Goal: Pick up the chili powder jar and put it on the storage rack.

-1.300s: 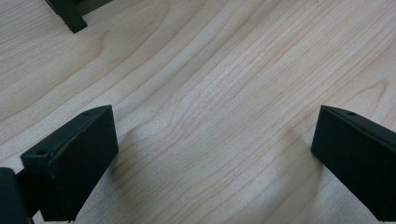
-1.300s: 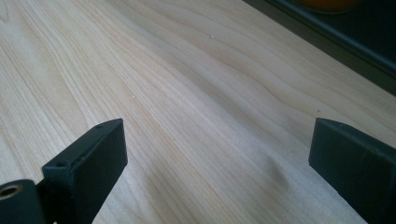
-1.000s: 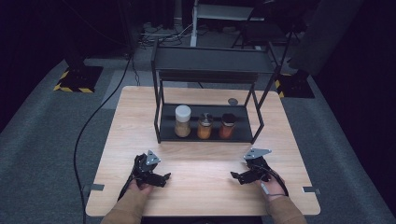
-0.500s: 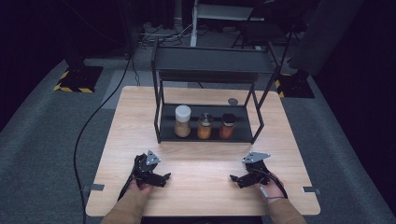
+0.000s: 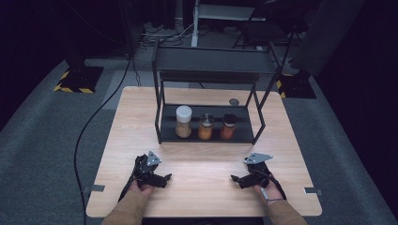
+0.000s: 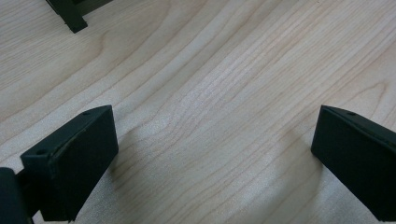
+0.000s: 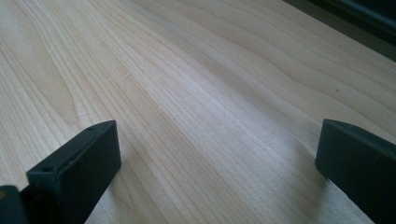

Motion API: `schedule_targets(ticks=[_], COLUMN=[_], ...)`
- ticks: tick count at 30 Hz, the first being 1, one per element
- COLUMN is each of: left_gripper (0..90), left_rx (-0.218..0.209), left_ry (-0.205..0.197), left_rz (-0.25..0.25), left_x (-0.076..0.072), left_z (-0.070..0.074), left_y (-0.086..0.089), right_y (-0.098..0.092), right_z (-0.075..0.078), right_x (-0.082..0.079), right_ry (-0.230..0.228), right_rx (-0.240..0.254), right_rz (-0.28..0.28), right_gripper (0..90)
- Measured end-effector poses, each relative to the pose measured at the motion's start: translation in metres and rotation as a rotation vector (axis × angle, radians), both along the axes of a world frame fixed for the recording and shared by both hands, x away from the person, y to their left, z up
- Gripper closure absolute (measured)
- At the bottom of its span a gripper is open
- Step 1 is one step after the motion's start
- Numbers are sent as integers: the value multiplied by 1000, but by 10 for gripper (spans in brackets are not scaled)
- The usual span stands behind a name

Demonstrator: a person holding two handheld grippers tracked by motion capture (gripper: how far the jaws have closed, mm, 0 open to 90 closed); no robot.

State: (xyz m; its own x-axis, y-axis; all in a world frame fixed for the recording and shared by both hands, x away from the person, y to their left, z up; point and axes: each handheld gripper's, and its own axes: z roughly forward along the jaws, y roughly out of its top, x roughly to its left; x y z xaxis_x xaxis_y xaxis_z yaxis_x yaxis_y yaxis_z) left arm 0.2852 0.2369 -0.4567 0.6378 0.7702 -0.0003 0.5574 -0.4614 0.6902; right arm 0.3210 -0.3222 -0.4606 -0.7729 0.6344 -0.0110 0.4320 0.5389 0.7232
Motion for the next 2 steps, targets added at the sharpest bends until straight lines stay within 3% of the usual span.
schedule_targets(ticks=[2], left_gripper=[1], left_rx=[0], left_ry=[0], left_rz=[0], left_x=[0], left_z=[0], left_y=[0], right_y=[0], right_z=[0], right_x=[0], right_ry=[0], right_rx=[0], right_rz=[1], right_gripper=[0])
